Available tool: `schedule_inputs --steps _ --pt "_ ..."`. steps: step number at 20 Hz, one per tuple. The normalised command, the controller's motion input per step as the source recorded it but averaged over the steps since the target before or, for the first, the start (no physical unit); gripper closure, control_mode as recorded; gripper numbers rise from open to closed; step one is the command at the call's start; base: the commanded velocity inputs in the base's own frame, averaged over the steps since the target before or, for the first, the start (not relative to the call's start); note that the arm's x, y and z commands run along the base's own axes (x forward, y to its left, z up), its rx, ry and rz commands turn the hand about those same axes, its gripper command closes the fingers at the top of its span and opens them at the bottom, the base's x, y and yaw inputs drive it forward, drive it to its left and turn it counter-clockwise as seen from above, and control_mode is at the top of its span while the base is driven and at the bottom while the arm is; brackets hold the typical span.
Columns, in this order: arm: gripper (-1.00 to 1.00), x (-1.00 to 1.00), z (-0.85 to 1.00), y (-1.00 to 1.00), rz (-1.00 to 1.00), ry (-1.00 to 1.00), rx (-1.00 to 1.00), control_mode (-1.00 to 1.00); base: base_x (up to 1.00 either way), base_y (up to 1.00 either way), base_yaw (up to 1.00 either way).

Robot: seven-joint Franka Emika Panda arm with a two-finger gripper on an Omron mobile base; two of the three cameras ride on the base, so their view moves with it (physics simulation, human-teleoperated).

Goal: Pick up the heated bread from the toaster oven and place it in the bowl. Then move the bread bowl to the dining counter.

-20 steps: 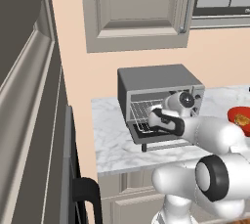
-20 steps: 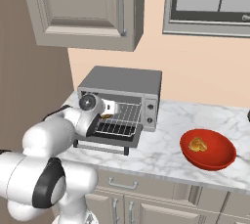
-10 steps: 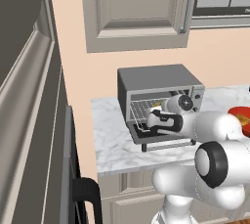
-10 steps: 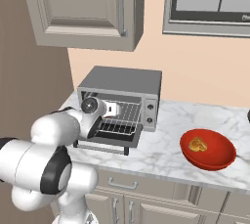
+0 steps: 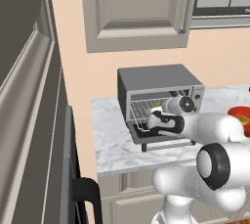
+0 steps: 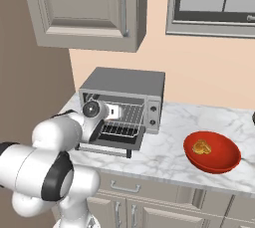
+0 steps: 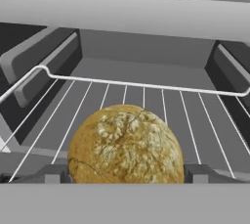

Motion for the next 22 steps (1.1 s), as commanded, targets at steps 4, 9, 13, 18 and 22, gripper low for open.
schedule_inputs --steps 4,9,13,18,22 --pt "1.0 -0.27 0.11 -0.12 0.0 0.0 0.01 -1.0 0.0 0.0 0.0" --pt "1.0 -0.39 0.11 -0.06 0.0 -0.01 0.0 -1.0 0.0 0.0 0.0" --pt "1.0 -0.65 0.15 -0.11 0.0 -0.06 0.0 -1.0 0.0 0.0 0.0" --pt "1.0 -0.6 0.28 -0.18 0.0 -0.01 0.0 -1.0 0.0 0.0 0.0" --pt "1.0 -0.27 0.3 -0.3 -0.05 0.01 0.0 -1.0 0.0 0.0 0.0"
